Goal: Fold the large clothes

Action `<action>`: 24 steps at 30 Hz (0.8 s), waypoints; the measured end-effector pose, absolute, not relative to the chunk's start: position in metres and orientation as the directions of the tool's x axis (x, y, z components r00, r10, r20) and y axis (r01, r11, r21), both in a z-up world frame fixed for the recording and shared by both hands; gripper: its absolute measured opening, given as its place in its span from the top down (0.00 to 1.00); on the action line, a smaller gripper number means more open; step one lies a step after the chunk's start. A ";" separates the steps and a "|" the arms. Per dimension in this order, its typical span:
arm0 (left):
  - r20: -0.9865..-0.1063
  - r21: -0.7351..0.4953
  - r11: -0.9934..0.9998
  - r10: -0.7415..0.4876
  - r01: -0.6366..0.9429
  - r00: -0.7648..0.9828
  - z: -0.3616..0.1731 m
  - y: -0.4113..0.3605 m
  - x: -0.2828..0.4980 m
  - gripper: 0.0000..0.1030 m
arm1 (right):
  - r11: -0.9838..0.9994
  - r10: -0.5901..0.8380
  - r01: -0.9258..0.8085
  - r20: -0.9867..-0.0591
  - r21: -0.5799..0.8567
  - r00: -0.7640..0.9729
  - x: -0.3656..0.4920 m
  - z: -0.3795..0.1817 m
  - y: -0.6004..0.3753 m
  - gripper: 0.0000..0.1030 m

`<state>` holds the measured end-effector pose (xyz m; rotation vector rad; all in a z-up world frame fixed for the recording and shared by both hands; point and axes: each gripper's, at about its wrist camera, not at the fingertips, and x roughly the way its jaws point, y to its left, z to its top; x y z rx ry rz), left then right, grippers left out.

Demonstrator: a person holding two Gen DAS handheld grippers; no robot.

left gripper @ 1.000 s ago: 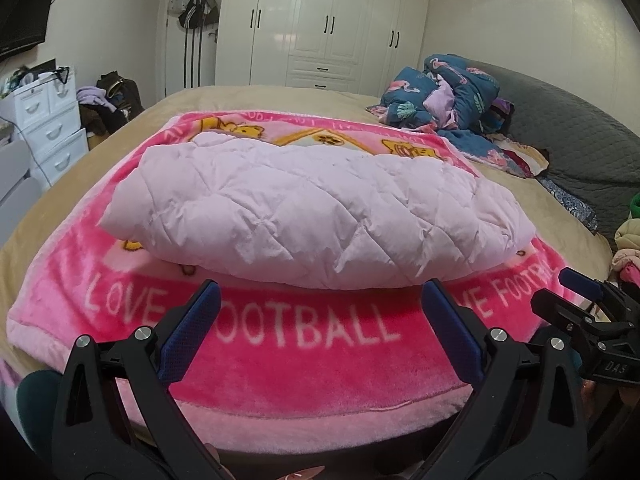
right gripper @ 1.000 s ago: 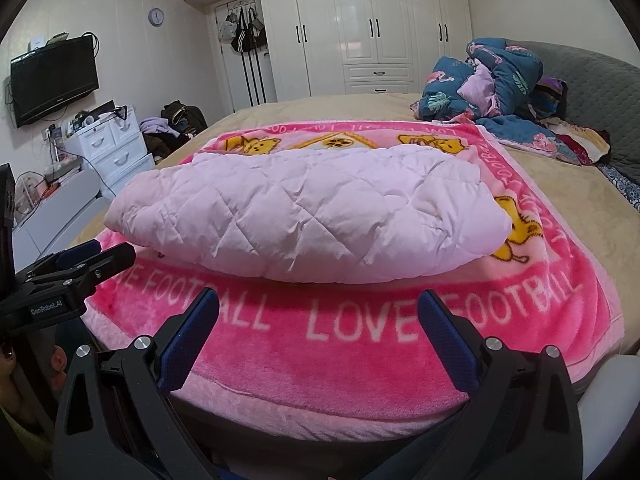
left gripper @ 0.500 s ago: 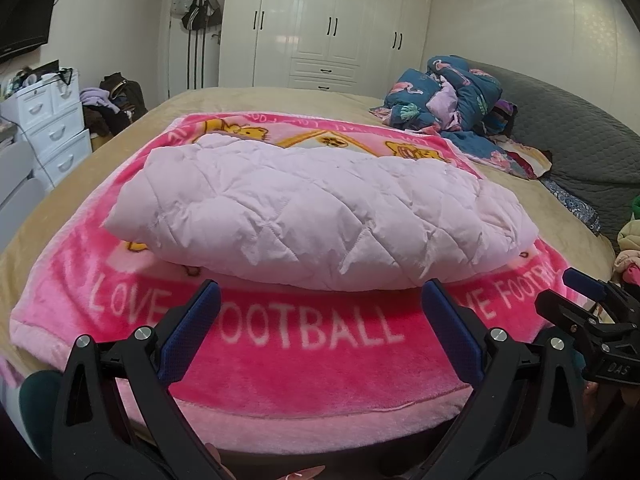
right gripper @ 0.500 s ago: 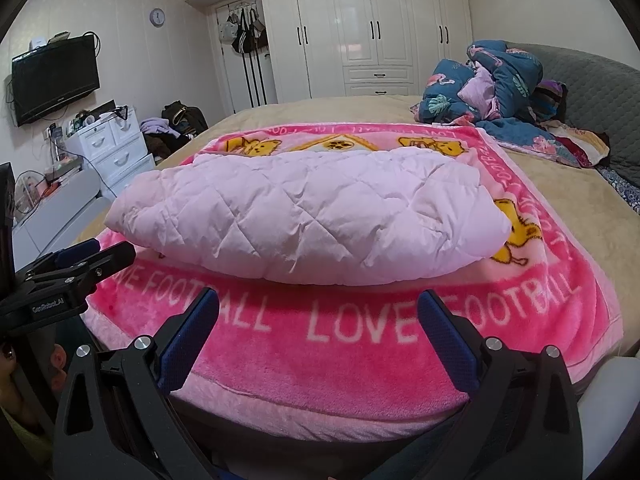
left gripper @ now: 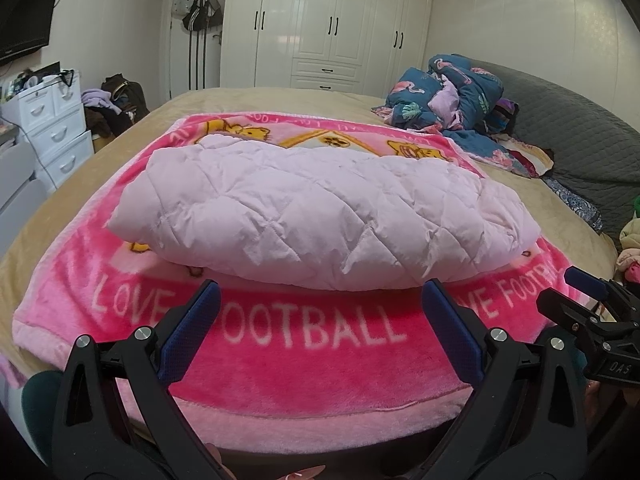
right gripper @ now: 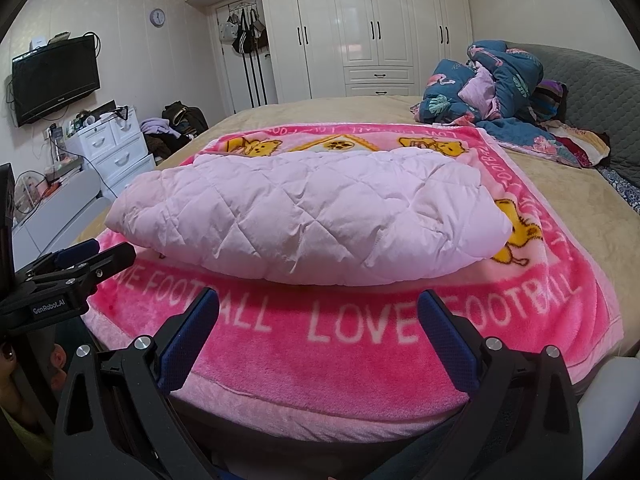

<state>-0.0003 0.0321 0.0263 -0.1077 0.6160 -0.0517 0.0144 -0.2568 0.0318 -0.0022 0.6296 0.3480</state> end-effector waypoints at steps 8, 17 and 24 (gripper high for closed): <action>-0.574 -0.114 0.993 -0.078 0.015 0.815 0.027 0.032 -0.001 0.09 | 0.942 0.320 -0.320 -0.578 0.106 0.751 0.015 0.032 -0.257 0.04; -0.574 -0.109 0.994 -0.072 0.011 0.816 0.027 0.033 -0.001 0.09 | 0.942 0.319 -0.321 -0.578 0.103 0.751 0.015 0.031 -0.257 0.04; -0.575 -0.107 0.994 -0.069 0.008 0.815 0.027 0.032 0.000 0.09 | 0.941 0.321 -0.322 -0.579 0.104 0.749 0.016 0.031 -0.256 0.04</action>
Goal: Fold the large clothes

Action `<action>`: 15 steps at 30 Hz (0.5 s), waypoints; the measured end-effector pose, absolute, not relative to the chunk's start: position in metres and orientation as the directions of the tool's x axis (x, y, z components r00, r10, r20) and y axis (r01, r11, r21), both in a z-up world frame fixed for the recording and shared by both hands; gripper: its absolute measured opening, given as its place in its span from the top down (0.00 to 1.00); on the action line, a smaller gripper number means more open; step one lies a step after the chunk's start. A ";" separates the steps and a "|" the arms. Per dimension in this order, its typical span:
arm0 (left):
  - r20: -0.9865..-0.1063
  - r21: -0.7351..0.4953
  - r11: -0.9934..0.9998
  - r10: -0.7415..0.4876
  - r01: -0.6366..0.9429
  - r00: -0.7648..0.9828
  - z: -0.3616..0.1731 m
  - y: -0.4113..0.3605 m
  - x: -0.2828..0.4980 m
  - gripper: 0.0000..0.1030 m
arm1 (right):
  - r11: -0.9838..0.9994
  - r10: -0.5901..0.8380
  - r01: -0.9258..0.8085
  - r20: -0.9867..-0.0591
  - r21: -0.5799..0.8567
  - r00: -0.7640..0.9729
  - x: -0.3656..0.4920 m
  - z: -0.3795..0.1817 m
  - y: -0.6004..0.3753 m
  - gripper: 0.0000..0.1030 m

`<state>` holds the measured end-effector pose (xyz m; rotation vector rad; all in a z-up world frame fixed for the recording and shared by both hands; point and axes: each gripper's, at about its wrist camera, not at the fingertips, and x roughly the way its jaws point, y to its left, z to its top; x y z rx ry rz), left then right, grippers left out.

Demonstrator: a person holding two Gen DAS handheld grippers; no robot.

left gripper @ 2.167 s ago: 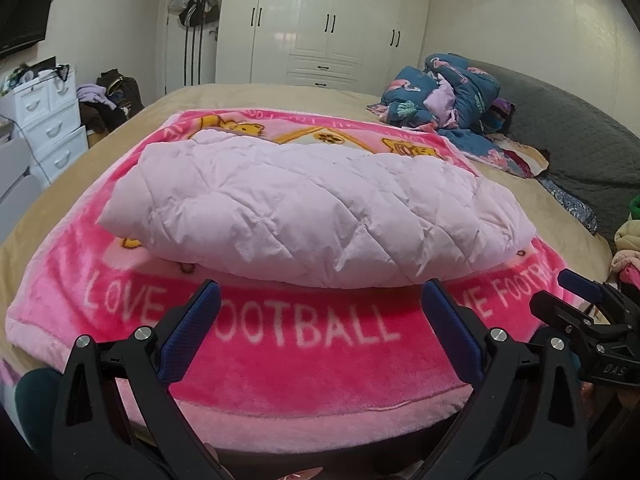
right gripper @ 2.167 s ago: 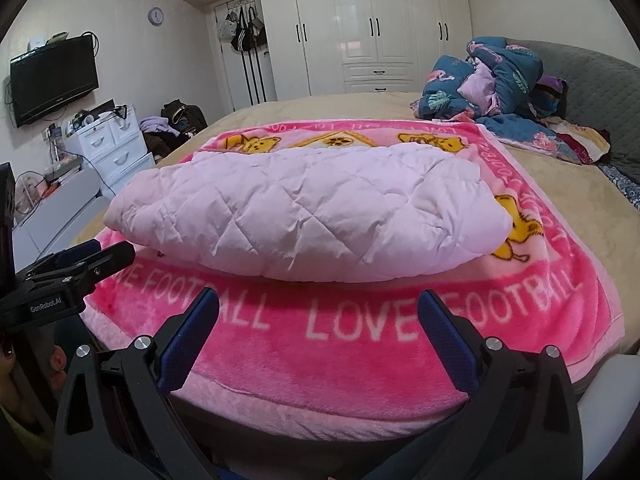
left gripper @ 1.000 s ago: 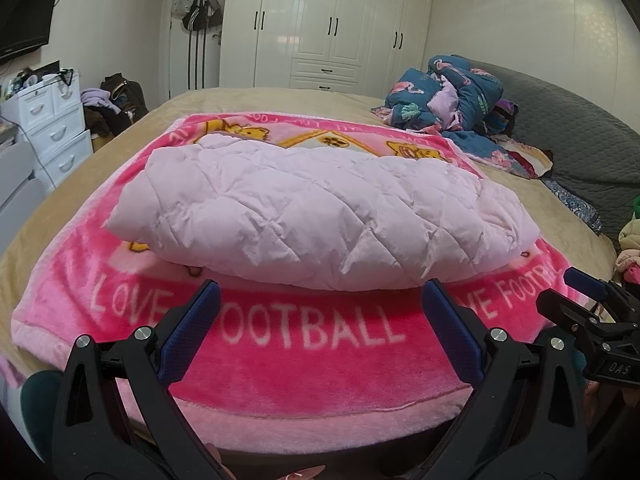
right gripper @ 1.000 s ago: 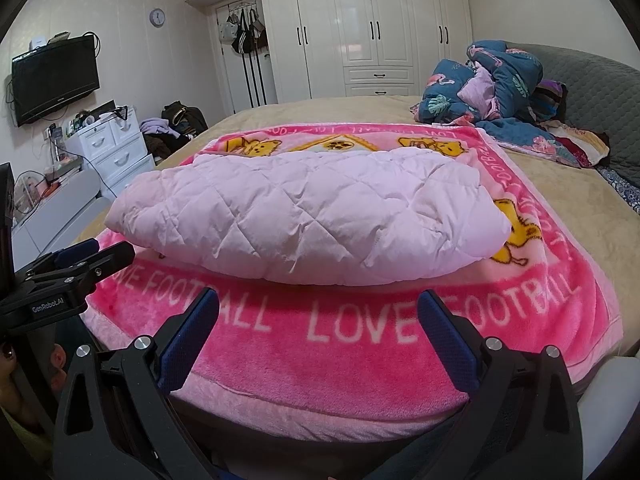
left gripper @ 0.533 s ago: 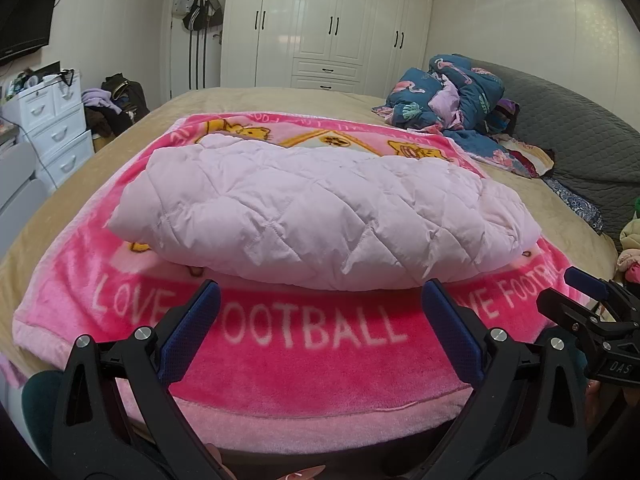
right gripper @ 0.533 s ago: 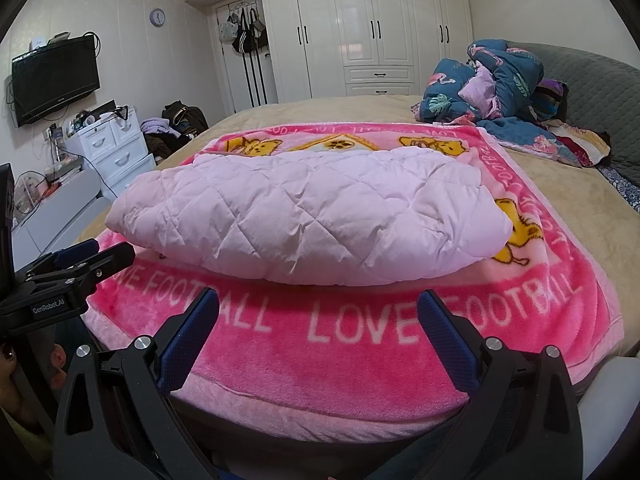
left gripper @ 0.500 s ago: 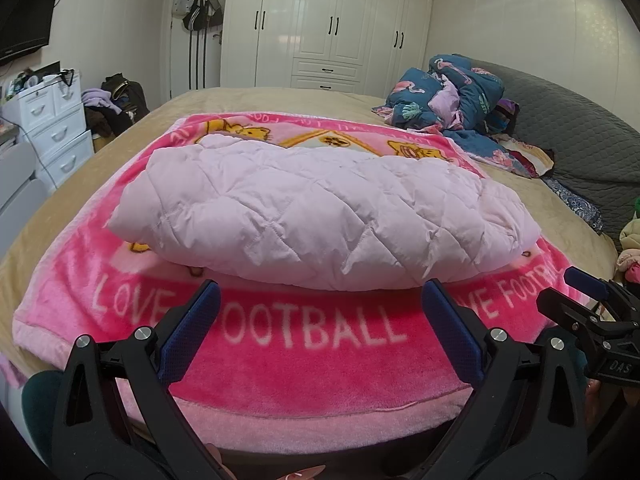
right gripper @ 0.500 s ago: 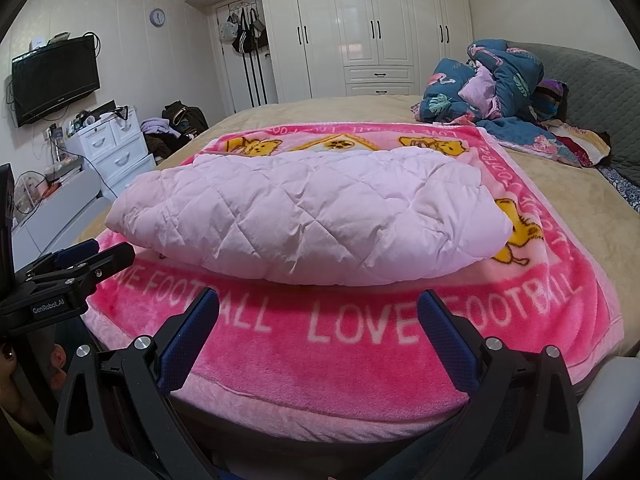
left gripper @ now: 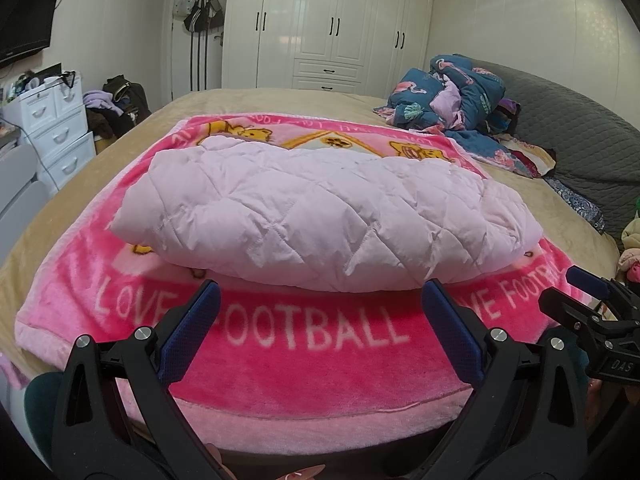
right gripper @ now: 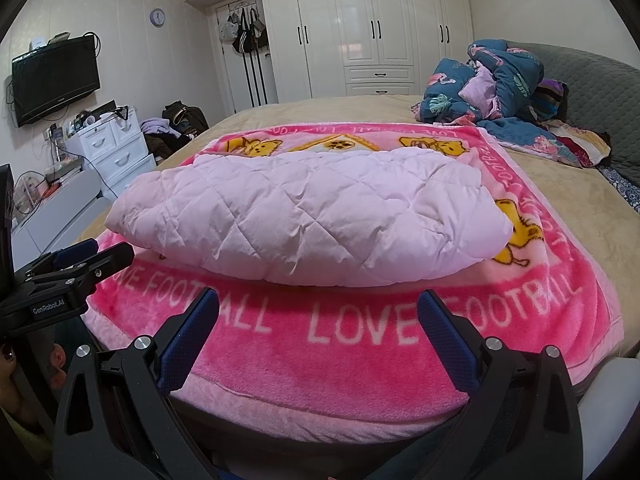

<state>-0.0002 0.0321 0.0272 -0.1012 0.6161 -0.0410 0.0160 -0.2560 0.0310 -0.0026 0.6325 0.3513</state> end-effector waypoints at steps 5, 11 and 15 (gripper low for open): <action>-0.574 -0.107 0.994 -0.069 0.009 0.816 0.027 0.032 0.000 0.09 | 0.941 0.320 -0.323 -0.580 0.103 0.749 0.016 0.031 -0.256 0.04; -0.574 -0.105 0.994 -0.068 0.009 0.816 0.027 0.033 0.000 0.09 | 0.941 0.320 -0.323 -0.578 0.102 0.750 0.016 0.031 -0.256 0.04; -0.573 -0.104 0.995 -0.068 0.010 0.817 0.028 0.034 0.000 0.09 | 0.941 0.319 -0.322 -0.580 0.102 0.750 0.016 0.030 -0.255 0.04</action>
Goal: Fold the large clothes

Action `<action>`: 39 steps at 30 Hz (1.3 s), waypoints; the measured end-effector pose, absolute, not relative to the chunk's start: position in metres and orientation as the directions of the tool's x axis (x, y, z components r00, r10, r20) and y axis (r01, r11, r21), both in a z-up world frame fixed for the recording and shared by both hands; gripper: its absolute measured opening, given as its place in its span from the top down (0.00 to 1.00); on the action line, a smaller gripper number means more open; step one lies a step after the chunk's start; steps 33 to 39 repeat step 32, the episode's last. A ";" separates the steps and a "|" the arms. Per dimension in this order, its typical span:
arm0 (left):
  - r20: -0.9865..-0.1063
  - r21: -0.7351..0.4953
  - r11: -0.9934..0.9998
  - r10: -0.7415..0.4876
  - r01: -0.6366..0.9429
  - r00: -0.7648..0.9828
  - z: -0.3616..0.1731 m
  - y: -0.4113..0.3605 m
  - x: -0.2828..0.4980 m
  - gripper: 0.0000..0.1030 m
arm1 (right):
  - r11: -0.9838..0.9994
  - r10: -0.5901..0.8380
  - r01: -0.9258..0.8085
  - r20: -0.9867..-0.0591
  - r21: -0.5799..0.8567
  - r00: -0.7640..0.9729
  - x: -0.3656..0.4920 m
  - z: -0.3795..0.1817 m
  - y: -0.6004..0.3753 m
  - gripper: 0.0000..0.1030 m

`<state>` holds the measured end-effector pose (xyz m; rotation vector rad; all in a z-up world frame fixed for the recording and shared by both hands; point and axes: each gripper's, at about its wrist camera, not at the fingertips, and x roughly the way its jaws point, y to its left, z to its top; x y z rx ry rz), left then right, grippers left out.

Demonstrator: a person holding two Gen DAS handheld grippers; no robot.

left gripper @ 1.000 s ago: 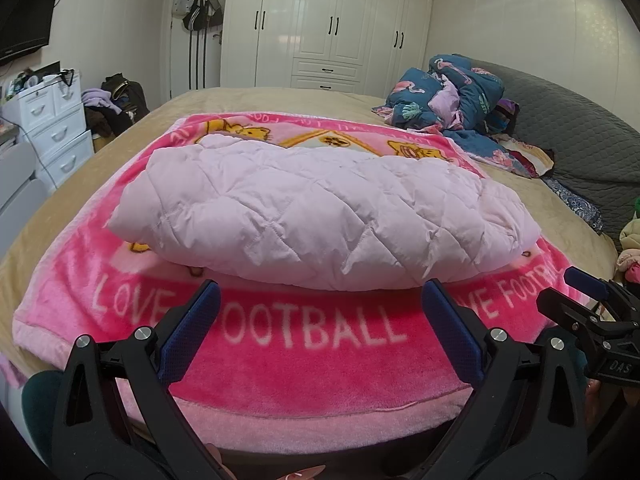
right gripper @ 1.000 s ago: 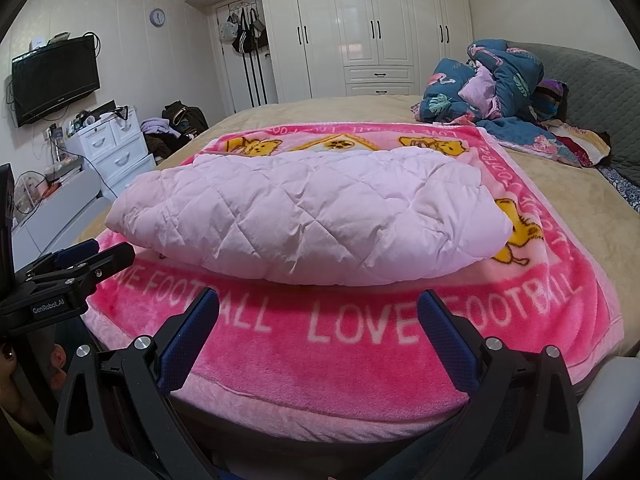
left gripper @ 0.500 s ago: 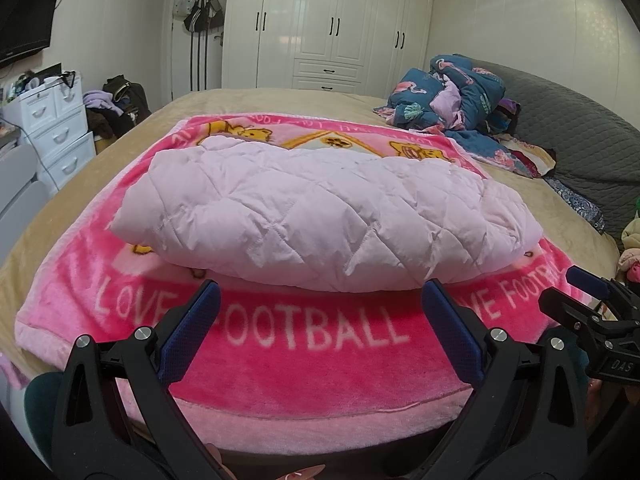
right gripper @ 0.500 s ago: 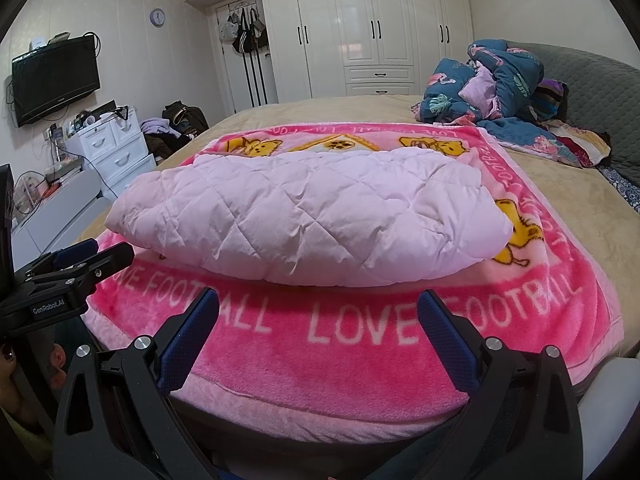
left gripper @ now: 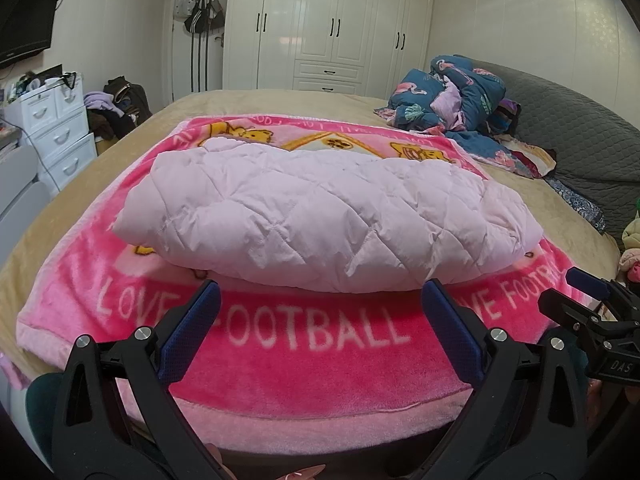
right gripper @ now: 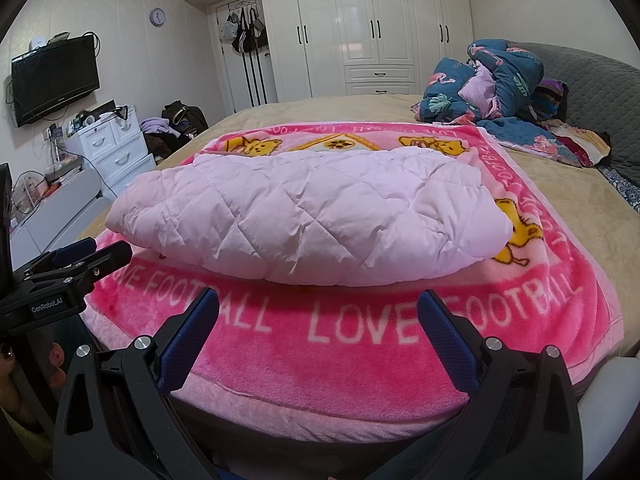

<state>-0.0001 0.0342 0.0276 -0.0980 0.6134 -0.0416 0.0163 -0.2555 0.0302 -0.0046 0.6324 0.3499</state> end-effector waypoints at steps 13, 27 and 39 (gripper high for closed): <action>-0.569 -0.107 0.994 -0.077 0.019 0.819 0.028 0.034 0.000 0.09 | 0.945 0.308 -0.312 -0.583 0.096 0.752 0.016 0.028 -0.257 0.04; -0.603 -0.107 0.989 0.020 -0.106 0.797 0.023 0.072 0.019 0.09 | 0.981 0.195 -0.159 -0.585 0.112 0.787 0.028 0.022 -0.300 0.04; -0.649 -0.110 0.931 0.199 -0.349 0.735 0.021 0.192 0.064 0.09 | 0.963 -0.134 0.245 -0.594 0.110 0.793 0.043 0.007 -0.433 0.04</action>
